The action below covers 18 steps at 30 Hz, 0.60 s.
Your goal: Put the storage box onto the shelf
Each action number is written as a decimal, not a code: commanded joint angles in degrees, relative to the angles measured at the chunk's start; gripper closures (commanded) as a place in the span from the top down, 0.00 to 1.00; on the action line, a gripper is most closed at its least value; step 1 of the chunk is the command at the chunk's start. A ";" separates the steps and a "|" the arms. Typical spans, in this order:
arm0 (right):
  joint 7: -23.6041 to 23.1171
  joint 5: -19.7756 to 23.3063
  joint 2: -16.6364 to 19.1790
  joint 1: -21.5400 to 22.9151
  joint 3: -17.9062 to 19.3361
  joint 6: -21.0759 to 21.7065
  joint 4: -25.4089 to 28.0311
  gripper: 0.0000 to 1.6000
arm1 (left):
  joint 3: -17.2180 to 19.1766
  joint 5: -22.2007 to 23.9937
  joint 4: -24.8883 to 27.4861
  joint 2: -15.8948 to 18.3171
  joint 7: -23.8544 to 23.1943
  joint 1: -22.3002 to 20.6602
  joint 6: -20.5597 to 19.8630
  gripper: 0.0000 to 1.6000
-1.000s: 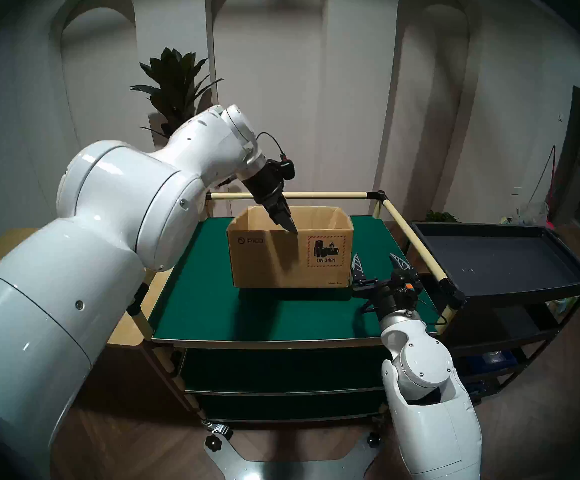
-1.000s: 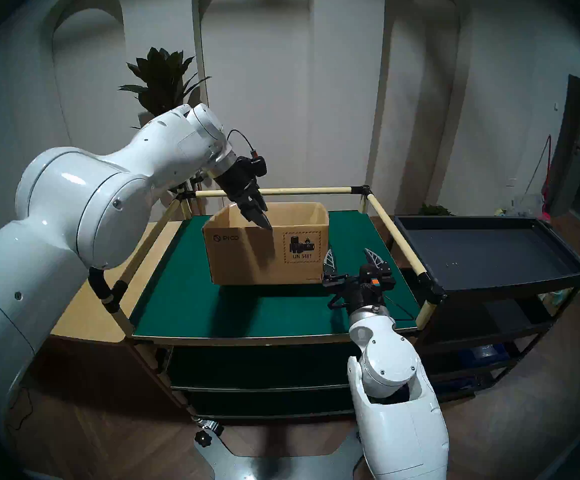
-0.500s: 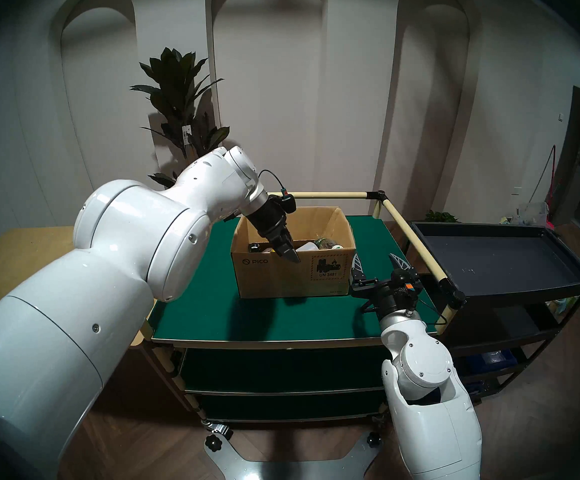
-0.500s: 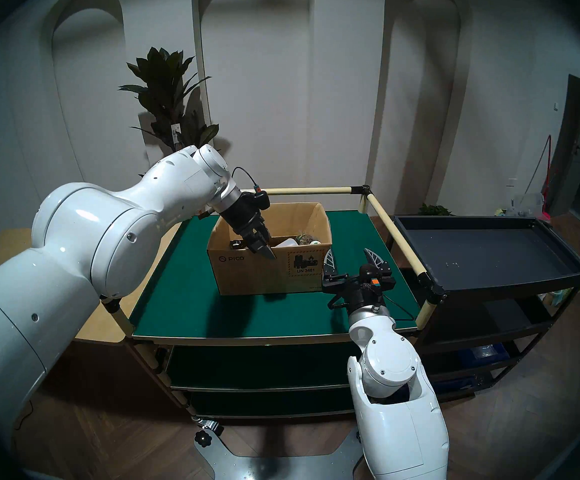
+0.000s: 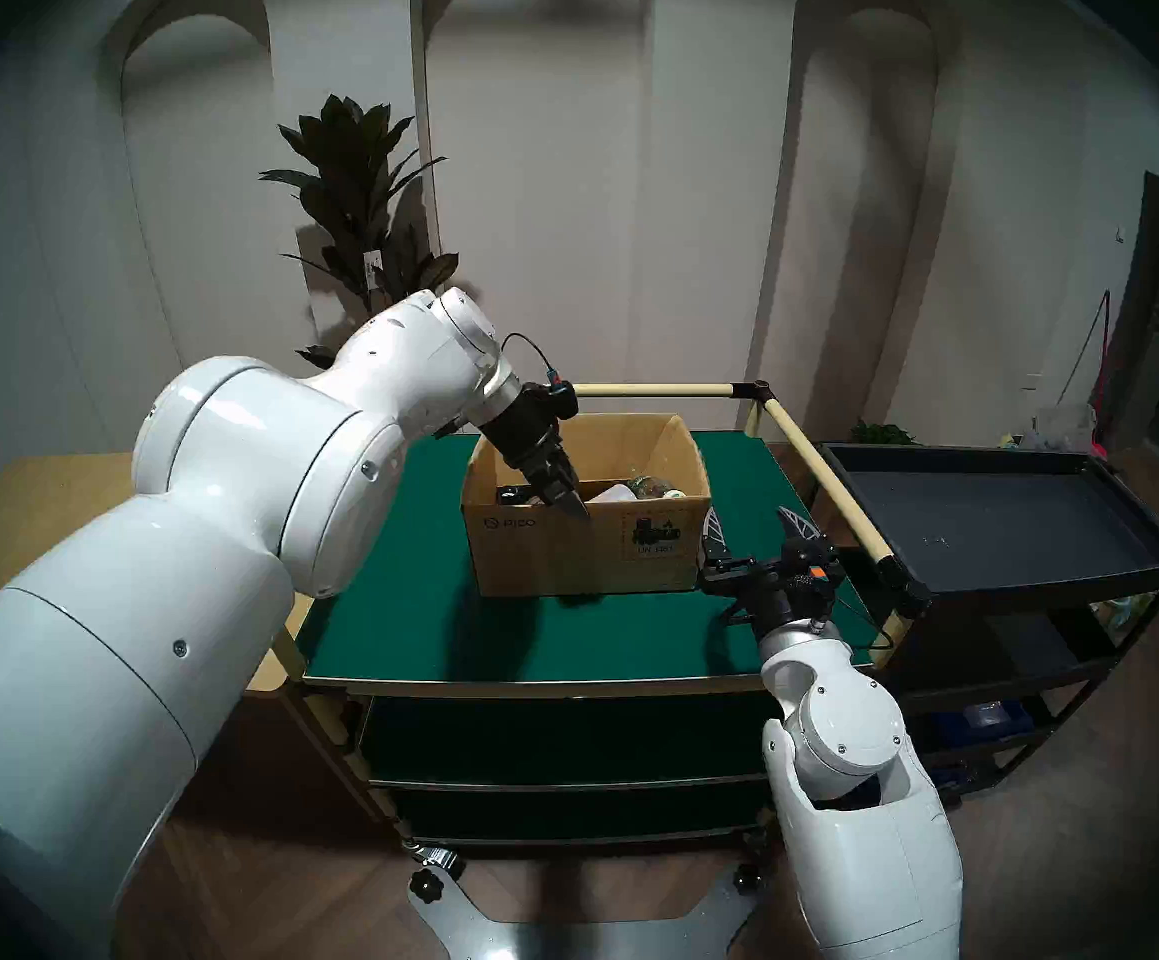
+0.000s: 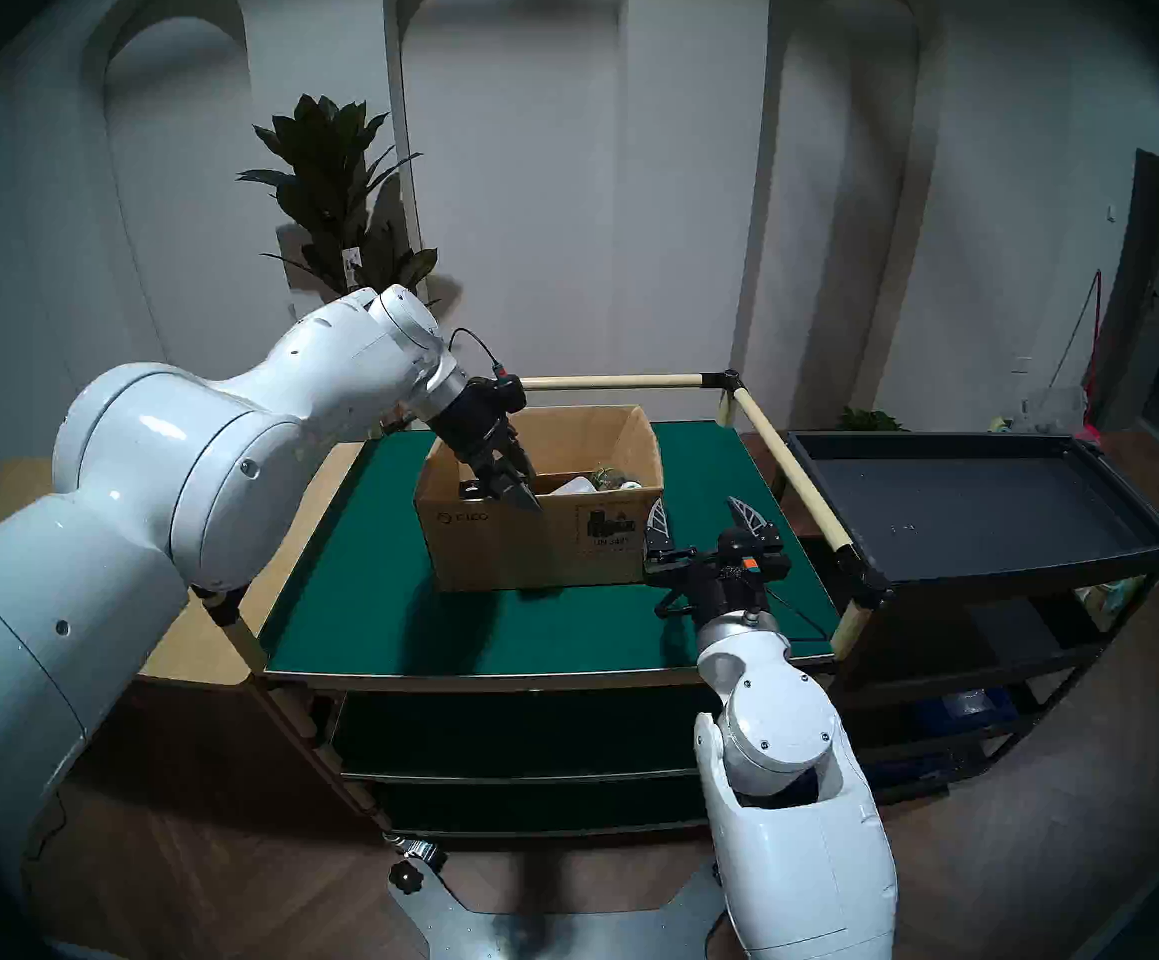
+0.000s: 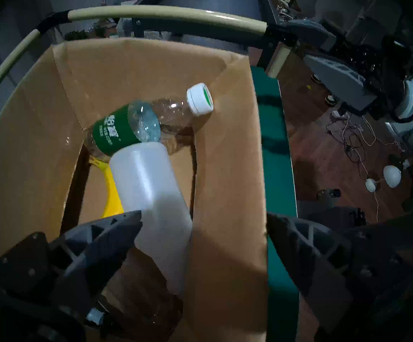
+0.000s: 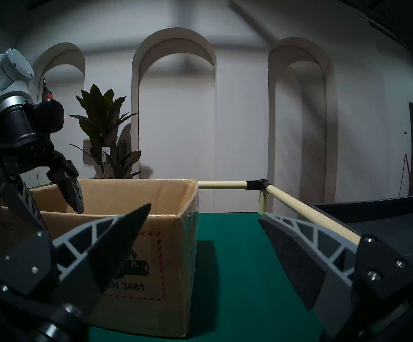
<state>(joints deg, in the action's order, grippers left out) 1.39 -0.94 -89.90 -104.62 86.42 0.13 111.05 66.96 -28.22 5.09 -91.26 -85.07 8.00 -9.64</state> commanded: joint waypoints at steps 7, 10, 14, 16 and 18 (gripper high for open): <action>0.04 0.02 -0.05 0.39 0.04 -0.32 0.96 1.00 | 6.63 6.94 2.17 -4.03 0.07 -8.00 -1.44 1.00; 0.04 0.02 -0.05 0.41 0.05 -0.33 0.94 1.00 | 8.95 9.09 3.37 -3.87 0.07 -8.84 -1.89 1.00; 0.05 0.03 -0.05 0.39 0.05 -0.38 1.08 1.00 | 12.47 12.40 6.17 -2.63 0.07 -10.89 -1.53 1.00; 0.06 0.03 -0.06 0.38 0.05 -0.40 1.16 1.00 | 14.34 14.15 7.90 -1.95 0.07 -11.24 -1.04 1.00; 0.06 0.04 -0.06 0.35 0.06 -0.41 1.24 1.00 | 15.67 15.30 8.78 -1.41 0.07 -12.45 -0.77 1.00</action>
<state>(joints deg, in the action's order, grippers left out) 1.39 -0.94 -89.90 -104.59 86.42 0.13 110.86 77.79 -17.57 9.21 -94.39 -85.06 1.67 -11.36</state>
